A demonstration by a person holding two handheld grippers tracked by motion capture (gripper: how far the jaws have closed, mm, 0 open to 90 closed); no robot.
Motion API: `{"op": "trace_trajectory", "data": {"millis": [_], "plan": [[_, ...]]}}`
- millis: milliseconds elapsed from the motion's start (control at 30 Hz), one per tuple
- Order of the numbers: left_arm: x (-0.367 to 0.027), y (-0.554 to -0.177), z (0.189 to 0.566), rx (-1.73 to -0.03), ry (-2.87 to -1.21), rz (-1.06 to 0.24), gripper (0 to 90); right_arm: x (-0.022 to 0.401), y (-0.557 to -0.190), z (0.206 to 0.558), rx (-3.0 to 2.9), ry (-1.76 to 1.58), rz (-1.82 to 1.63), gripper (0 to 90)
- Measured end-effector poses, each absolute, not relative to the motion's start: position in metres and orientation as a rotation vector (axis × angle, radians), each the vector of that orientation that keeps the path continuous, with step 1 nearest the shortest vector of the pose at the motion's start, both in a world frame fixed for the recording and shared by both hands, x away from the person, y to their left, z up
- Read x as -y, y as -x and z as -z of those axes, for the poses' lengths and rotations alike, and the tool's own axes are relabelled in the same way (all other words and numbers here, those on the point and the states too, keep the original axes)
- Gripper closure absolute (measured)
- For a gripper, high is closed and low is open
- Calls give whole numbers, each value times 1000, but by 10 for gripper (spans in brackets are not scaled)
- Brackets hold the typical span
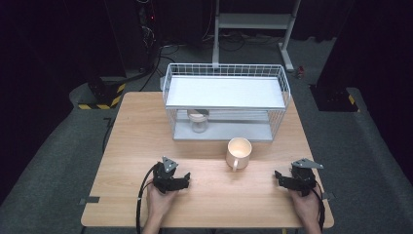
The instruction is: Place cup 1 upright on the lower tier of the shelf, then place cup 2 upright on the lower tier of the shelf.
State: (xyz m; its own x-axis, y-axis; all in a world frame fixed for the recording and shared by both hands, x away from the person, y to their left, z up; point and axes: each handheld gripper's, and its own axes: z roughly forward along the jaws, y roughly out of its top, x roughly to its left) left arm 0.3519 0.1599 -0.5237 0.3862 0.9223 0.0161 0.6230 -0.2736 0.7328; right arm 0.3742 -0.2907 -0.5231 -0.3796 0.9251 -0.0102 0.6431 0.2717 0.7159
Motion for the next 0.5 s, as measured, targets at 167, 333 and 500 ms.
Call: {"op": "trace_trajectory", "data": {"millis": [167, 333, 500], "plan": [[-158, -354, 527, -1325, -2013, -609, 150, 291, -374, 523, -2120, -1413, -885, 230], [-160, -356, 528, -1335, -1989, -610, 149, 290, -374, 523, -2128, -1403, -891, 247], [-160, -356, 528, -1341, -1990, -600, 146, 289, -373, 523, -2127, -1399, -891, 249]]}}
